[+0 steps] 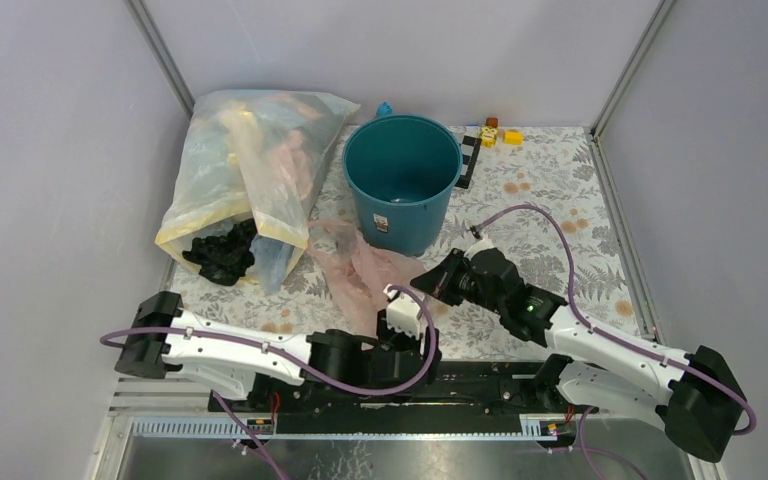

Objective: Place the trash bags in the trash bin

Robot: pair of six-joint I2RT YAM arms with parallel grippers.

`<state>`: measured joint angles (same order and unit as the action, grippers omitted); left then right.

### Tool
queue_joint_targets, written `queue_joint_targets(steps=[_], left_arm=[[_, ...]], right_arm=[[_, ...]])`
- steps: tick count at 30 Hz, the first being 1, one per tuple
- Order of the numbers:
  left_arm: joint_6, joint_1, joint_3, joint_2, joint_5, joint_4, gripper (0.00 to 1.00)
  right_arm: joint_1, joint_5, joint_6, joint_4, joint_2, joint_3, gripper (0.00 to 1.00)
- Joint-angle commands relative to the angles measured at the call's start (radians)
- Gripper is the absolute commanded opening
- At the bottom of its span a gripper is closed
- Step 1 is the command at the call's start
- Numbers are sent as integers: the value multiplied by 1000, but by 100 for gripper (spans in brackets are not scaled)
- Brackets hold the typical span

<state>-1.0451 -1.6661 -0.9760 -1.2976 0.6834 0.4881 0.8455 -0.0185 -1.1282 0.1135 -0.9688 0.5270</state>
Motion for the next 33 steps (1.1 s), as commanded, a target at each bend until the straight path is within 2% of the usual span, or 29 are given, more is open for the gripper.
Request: queue_joint_targets(steps=[1,8,11,14,17,19,23,30,33], left_arm=[[-45,46,-18,-19,128,23,70],[1,105,20,-29,231,-44,70],[50,163,59,4,194,-127,67],[68,238,113,56,126,-182,62],[82,282,171,112,82,-244,52],[65,303,187,129,84,-220,42],[-26,350,211,177,125,-55,24],[1,422,359,430,68,-30,13],[2,446,388,488,67,23,8]], right_arm=[[7,-2,-35,-21,6,64,6],[7,-12,-54,-26,15,76,6],[7,-24,-66,-25,20,77,6],[7,-27,-67,-31,37,76,6],[7,-2,-65,-55,63,69,6],[6,13,-63,-75,81,67,6],[7,138,-38,-207,136,86,6],[6,433,22,-458,273,124,9],[6,486,38,-493,308,113,17]])
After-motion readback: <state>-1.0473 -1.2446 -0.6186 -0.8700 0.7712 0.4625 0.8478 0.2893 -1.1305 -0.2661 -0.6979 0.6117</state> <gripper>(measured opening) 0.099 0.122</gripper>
